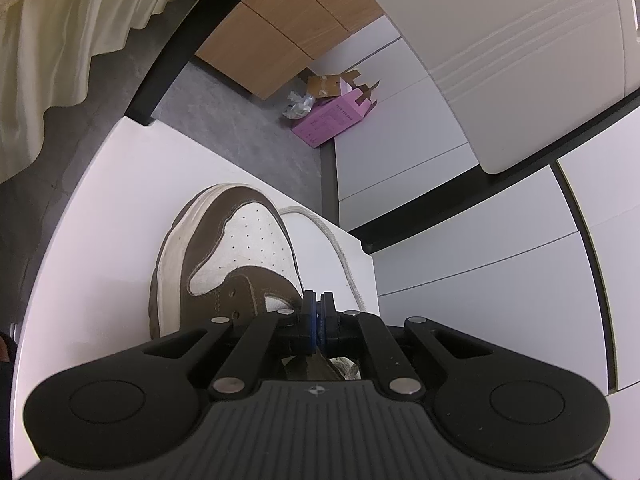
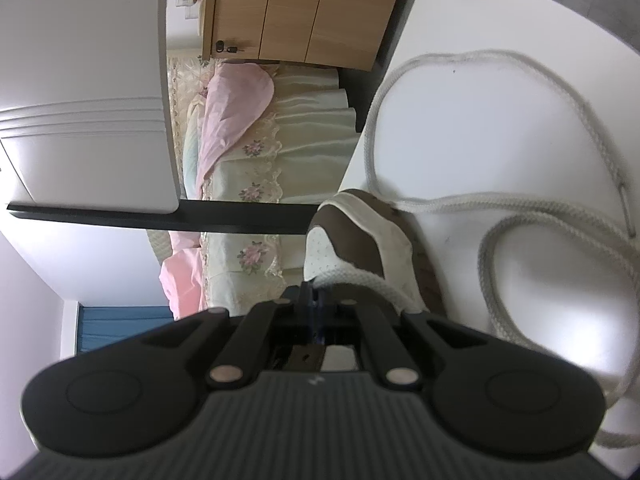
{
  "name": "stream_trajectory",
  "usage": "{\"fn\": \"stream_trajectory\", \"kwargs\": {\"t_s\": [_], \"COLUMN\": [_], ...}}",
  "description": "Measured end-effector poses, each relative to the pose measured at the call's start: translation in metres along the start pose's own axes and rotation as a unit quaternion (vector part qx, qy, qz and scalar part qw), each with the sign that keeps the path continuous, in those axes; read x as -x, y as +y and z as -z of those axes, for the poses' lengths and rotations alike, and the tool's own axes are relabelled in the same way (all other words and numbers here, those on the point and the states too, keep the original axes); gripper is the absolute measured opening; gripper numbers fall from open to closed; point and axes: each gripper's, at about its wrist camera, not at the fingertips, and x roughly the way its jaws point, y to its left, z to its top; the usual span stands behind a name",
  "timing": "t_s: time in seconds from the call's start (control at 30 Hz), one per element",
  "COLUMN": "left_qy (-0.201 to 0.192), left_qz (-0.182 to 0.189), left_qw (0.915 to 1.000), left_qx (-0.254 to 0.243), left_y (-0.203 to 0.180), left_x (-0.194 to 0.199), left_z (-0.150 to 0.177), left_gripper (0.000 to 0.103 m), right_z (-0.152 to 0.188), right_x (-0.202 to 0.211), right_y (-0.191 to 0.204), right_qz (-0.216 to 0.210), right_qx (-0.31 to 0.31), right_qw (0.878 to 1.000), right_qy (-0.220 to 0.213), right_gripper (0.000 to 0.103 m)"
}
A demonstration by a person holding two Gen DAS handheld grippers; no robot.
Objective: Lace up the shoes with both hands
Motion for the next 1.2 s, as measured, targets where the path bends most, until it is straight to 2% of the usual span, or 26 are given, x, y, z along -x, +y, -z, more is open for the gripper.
{"fn": "stream_trajectory", "kwargs": {"t_s": [0.2,0.27,0.3,0.33,0.37,0.5,0.6,0.7,0.83,1.13,1.2], "left_qy": [-0.005,-0.005,-0.005,-0.005,-0.005,-0.006,-0.006,-0.006,-0.003,-0.004,-0.003], "left_qz": [-0.006,-0.007,-0.007,-0.007,-0.007,-0.009,-0.01,-0.013,-0.014,-0.014,-0.013], "left_qw": [1.0,0.9999,0.9999,0.9999,0.9999,0.9999,0.9998,0.9997,0.9996,0.9997,0.9997], "left_qx": [-0.004,-0.007,-0.007,-0.008,-0.009,-0.012,-0.015,-0.019,-0.023,-0.021,-0.022], "left_y": [-0.001,-0.003,-0.002,-0.002,-0.003,-0.004,-0.006,-0.008,-0.011,-0.011,-0.011], "left_x": [-0.003,-0.003,-0.003,-0.003,-0.003,-0.003,-0.003,-0.005,-0.008,-0.01,-0.01], "left_z": [0.0,0.0,0.0,0.0,0.0,-0.001,-0.001,-0.002,-0.002,-0.003,-0.003], "left_gripper": [0.003,0.003,0.003,0.003,0.003,0.003,0.003,0.003,0.003,0.003,0.003], "right_z": [-0.001,-0.002,-0.003,-0.004,-0.004,-0.004,-0.004,-0.003,-0.001,0.002,0.001], "right_x": [-0.004,-0.003,-0.002,-0.001,-0.001,0.003,0.004,0.003,0.0,0.001,0.002], "right_y": [0.0,-0.002,-0.003,-0.004,-0.004,-0.008,-0.015,-0.019,-0.02,-0.022,-0.023], "right_qz": [0.004,0.01,0.012,0.012,0.011,0.008,0.007,0.003,-0.003,-0.026,-0.028], "right_qx": [0.006,-0.002,-0.005,-0.007,-0.01,-0.028,-0.05,-0.07,-0.079,-0.105,-0.108], "right_qw": [1.0,1.0,1.0,1.0,1.0,1.0,0.999,0.997,0.997,0.994,0.994], "right_qy": [0.0,-0.002,-0.002,-0.002,-0.002,-0.011,-0.021,-0.025,-0.022,-0.018,-0.015], "right_gripper": [0.004,0.008,0.014,0.027,0.031,0.035,0.033,0.011,0.005,0.003,0.007]}}
